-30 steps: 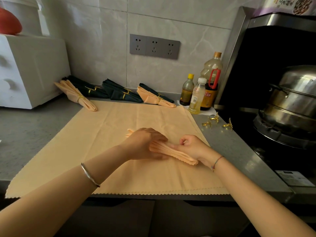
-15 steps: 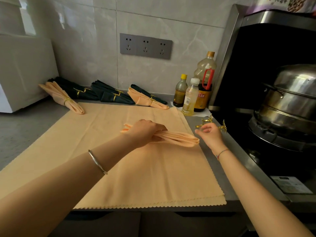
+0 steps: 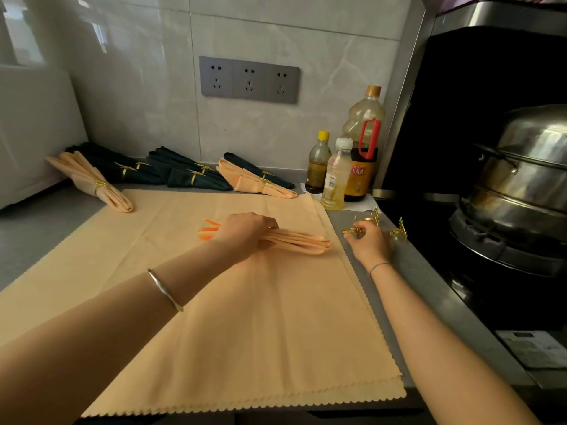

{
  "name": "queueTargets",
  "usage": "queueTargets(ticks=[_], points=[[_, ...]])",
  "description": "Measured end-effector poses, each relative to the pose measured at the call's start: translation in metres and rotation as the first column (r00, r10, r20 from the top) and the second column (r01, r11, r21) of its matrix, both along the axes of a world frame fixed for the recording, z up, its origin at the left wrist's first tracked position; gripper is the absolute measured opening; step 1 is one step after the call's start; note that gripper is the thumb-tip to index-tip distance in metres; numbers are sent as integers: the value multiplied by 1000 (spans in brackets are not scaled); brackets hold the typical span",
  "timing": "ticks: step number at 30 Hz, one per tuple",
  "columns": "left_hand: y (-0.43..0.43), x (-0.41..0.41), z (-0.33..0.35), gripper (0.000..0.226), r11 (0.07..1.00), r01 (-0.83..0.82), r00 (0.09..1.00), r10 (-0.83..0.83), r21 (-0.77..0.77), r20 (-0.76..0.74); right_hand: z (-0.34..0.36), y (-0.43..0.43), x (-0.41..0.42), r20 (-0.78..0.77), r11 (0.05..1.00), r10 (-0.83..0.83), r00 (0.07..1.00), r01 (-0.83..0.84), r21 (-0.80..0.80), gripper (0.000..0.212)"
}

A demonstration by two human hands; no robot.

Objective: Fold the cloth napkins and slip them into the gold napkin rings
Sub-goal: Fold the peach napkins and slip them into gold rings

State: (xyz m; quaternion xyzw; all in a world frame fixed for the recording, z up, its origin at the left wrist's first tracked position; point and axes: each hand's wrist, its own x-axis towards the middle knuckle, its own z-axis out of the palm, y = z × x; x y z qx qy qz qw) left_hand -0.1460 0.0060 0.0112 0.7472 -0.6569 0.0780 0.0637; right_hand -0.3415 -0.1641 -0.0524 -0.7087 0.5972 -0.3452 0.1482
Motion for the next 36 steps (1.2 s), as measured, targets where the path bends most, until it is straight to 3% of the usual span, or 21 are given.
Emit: queueTargets(ticks=[3,6,10,15,17,21,24,33,36], points=[[1,3,3,36,1000,-13,1000,13,-4,8,0,1,1,-14,998,37,999,-38,-49,28],[5,6,4,36,999,-38,999,38,8,22,-1,3,2,-23,995,95,995,-96,-9,33],[11,11,4,35,998,-60,998,60,9,25,-1,-1,0,44,980,185,982,-188,67,38],[14,14,2,33,997,-71,997,70,16,23,5,9,-6,155,959,268,951,-279,55,25],[15,16,2,33,997,-81,996,81,5,22,14,17,-7,157,926,362,919,-374,58,22],[20,20,3,33,996,-92,996,92,0,13,31,41,-5,61,817,560,826,-563,125,41],[24,16,1,33,997,-79,996,79,9,36,34,56,3,112,731,665,739,-674,106,41],[23,0,3,34,999,-26,998,24,-43,-64,36,78,17,349,623,729,589,-782,21,32],[22,-3,5,35,999,-22,999,21,-39,-37,33,79,21,314,611,747,585,-791,21,36]])
